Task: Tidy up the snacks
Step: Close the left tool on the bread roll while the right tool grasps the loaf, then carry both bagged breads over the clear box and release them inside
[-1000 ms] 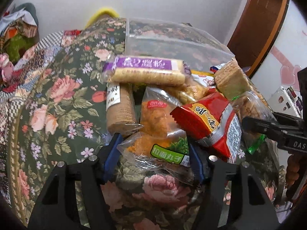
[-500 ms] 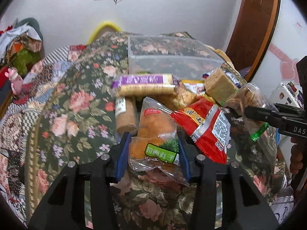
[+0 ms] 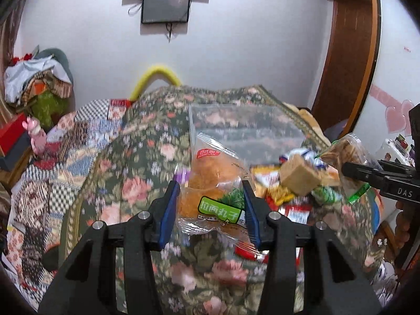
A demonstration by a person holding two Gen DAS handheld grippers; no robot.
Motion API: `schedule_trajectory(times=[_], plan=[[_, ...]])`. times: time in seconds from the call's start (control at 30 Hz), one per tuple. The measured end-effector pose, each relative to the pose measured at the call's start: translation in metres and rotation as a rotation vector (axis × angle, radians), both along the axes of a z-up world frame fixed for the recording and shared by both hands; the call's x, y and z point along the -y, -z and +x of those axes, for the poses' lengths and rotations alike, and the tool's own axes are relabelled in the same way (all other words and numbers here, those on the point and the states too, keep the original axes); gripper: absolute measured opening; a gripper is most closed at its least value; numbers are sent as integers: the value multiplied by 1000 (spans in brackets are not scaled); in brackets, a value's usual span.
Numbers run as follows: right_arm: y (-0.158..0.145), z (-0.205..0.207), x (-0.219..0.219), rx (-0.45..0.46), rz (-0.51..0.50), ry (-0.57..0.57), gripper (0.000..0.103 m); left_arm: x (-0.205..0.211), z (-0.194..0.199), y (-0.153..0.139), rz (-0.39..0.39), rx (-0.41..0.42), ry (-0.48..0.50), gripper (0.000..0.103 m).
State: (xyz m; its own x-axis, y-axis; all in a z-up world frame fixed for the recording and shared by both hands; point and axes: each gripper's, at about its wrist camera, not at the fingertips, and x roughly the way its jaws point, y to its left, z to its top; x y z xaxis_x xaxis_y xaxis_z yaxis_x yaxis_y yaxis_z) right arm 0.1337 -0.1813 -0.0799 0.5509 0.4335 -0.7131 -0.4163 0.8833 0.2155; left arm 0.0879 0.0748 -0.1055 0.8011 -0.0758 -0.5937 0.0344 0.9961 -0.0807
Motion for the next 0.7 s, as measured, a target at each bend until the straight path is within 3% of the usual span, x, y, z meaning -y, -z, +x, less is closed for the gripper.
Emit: schedule_trajectory(times=[0.33,0.7], plan=[[-19,33,-5,109,-16,-2,46,13,48,-24,7,65,23,46],[-14,81,-16,149,-50,5,46,24,112,-31,-25,75,46,46]])
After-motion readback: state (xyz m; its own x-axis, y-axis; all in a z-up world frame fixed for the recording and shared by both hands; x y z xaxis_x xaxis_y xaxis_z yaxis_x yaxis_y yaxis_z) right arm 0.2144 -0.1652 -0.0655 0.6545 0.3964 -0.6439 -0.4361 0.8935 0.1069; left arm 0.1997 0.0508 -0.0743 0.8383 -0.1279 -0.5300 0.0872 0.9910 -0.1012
